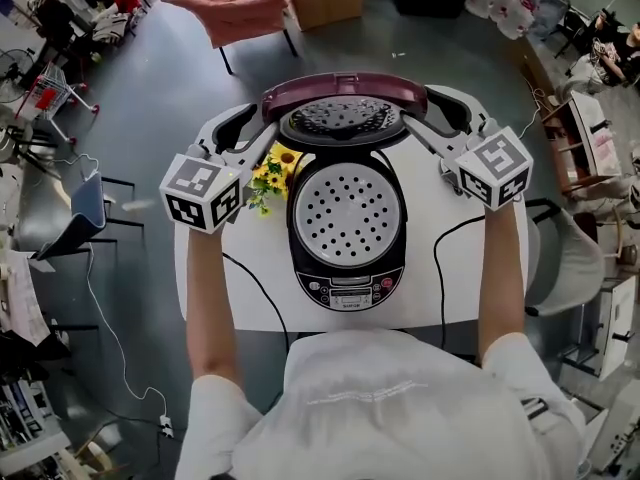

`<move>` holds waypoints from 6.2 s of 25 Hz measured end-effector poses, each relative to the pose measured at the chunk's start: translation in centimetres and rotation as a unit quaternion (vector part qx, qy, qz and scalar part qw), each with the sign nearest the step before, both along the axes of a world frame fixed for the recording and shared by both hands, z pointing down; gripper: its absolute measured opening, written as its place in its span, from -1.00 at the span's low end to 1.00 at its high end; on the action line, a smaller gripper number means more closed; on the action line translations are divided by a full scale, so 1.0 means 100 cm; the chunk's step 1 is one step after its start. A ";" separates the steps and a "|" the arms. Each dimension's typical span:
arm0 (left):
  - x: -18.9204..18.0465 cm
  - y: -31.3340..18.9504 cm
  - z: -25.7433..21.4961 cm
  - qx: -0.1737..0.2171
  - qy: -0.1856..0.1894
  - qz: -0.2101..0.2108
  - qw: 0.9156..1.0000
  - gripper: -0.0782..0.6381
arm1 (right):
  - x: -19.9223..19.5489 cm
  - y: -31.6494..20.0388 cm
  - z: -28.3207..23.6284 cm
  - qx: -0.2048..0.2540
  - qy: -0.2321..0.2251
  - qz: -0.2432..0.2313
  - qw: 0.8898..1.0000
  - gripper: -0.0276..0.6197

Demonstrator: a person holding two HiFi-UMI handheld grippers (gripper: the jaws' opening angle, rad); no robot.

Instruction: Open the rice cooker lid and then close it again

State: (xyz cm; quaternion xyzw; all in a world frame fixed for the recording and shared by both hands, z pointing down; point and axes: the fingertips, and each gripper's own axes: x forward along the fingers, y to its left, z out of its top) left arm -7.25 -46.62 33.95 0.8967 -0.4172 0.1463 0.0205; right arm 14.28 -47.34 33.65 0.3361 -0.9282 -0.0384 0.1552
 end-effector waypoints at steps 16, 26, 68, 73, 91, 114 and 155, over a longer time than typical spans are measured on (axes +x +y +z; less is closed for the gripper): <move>0.013 0.002 -0.010 -0.003 0.022 0.067 0.998 -0.21 | -0.003 0.000 0.003 -0.008 0.000 -0.009 1.000 -0.25; 0.013 0.028 -0.007 -0.008 0.034 0.057 0.998 -0.22 | 0.000 0.027 0.001 -0.006 0.005 -0.023 1.000 -0.23; 0.033 0.191 0.083 -0.069 -0.038 0.030 0.996 0.16 | 0.004 0.196 0.077 -0.100 0.009 -0.122 0.987 -0.09; 0.037 0.202 0.091 -0.091 0.008 0.032 0.995 0.27 | 0.005 0.200 0.087 -0.138 -0.044 -0.105 0.984 -0.21; 0.028 0.215 0.122 -0.156 0.116 -0.020 0.981 0.17 | 0.004 0.212 0.127 -0.218 -0.039 -0.077 0.972 -0.41; 0.022 0.226 0.181 -0.213 0.092 -0.069 0.970 -0.04 | -0.005 0.230 0.188 -0.231 0.060 -0.061 0.969 -0.47; 0.022 0.229 0.193 -0.233 0.130 -0.110 0.957 -0.04 | 0.006 0.219 0.193 -0.245 -0.060 0.029 0.967 -0.63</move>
